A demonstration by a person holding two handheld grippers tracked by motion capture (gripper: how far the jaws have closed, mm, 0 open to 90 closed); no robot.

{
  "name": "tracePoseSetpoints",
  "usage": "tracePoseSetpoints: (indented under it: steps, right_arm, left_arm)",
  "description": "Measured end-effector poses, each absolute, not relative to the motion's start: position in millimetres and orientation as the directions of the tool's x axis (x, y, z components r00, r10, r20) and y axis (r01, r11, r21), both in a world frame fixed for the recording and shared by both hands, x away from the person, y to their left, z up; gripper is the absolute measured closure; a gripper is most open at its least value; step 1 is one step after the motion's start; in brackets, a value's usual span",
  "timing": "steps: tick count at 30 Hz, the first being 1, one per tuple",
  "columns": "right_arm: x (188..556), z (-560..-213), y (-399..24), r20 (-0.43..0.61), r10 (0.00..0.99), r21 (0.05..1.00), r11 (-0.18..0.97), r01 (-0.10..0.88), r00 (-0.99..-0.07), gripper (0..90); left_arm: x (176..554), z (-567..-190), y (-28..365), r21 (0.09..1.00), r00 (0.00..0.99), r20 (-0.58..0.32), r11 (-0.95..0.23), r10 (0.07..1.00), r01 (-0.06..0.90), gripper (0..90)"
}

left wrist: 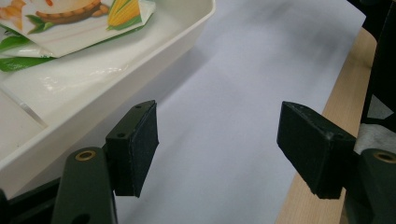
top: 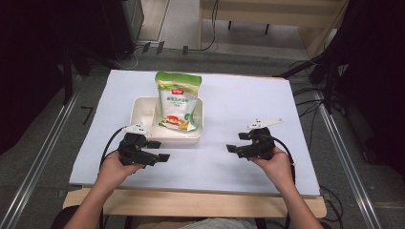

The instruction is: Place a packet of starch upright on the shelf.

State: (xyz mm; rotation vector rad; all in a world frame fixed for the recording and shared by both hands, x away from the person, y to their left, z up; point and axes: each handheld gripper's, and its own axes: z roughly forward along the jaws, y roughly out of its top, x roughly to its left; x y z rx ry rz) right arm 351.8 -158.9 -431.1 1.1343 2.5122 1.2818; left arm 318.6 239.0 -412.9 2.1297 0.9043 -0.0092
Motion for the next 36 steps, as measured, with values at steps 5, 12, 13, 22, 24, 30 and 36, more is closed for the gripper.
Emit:
tracePoseSetpoints:
  steps: [5, 12, 13, 22, 24, 30, 36]
  right_arm:
    - [355, -437, -157, 0.242, 0.667, 0.713, 0.371, 0.595, -0.705, 26.7]
    - [358, -444, -156, 0.24, 0.674, 0.696, 0.383, 0.608, -0.699, 26.7]
    - [358, -444, -156, 0.24, 0.674, 0.696, 0.383, 0.608, -0.699, 26.7]
    - [358, -445, -157, 0.238, 0.676, 0.694, 0.384, 0.609, -0.697, 26.8]
    - [359, -446, -157, 0.238, 0.675, 0.694, 0.384, 0.609, -0.698, 26.8]
    - [359, -447, -157, 0.235, 0.679, 0.689, 0.388, 0.612, -0.695, 26.8]
    - [360, -450, -156, 0.225, 0.684, 0.676, 0.403, 0.617, -0.693, 26.5]
  left_arm:
    - [319, -414, 237, 0.672, 0.746, -0.297, -0.425, 0.596, 0.607, 30.3]
    - [320, -416, 235, 0.667, 0.749, -0.291, -0.435, 0.595, 0.605, 30.2]
    - [320, -415, 235, 0.665, 0.748, -0.291, -0.436, 0.597, 0.606, 30.2]
    - [320, -416, 235, 0.657, 0.746, -0.286, -0.443, 0.601, 0.609, 30.2]
    - [320, -416, 235, 0.656, 0.747, -0.284, -0.446, 0.602, 0.609, 30.2]
    - [320, -417, 235, 0.657, 0.749, -0.285, -0.446, 0.599, 0.607, 30.0]
    - [321, -417, 235, 0.657, 0.746, -0.289, -0.442, 0.6, 0.61, 30.0]
